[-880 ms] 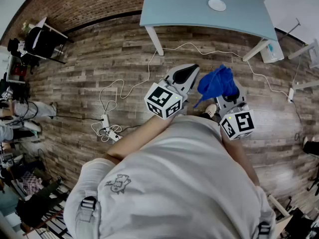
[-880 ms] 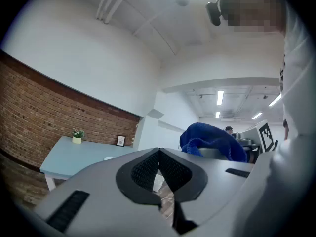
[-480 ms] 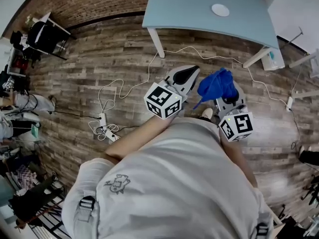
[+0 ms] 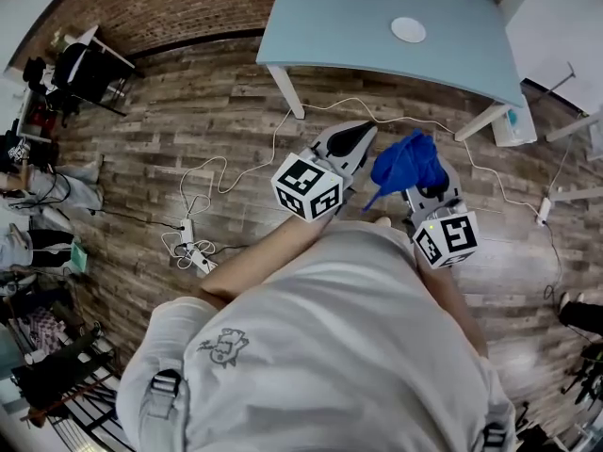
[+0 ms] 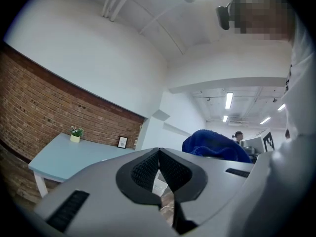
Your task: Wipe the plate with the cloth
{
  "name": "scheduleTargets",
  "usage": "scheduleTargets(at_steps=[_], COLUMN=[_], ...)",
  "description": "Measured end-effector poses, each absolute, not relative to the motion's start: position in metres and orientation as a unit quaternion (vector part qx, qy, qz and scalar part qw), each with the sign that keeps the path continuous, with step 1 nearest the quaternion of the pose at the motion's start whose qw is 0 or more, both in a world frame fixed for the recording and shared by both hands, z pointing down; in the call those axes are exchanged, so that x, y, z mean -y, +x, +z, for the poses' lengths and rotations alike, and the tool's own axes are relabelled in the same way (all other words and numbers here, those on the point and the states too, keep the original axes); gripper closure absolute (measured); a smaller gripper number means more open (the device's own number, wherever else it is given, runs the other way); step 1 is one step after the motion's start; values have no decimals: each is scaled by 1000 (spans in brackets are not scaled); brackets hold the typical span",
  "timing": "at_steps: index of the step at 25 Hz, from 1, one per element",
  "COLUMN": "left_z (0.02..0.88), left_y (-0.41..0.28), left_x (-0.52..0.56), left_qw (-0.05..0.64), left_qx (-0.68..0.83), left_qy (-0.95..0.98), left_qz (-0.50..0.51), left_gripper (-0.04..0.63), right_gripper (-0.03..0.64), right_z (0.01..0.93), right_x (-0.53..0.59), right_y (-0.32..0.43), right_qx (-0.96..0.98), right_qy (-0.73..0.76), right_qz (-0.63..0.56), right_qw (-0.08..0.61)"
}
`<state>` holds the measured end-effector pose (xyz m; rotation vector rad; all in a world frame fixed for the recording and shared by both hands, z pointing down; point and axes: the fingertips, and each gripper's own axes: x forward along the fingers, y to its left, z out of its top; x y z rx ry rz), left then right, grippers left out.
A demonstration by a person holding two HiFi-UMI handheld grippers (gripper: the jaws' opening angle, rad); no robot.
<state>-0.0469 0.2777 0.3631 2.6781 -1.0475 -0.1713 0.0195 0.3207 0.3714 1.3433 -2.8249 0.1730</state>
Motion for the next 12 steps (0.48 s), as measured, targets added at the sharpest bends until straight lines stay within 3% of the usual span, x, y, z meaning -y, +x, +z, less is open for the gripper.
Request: scheduleTargets(at_steps=[12], left_z=[372], left_y=[56], left_x=[-206], left_qw=[128], left_qx=[380], left_qy=[914], left_qz=[-58], left_gripper=[588], right_gripper=[456], right_z=[378], right_x=[-255], right_y=[121], right_qx=[910], right_qy=[411], right_qz=[52], right_qw=[19])
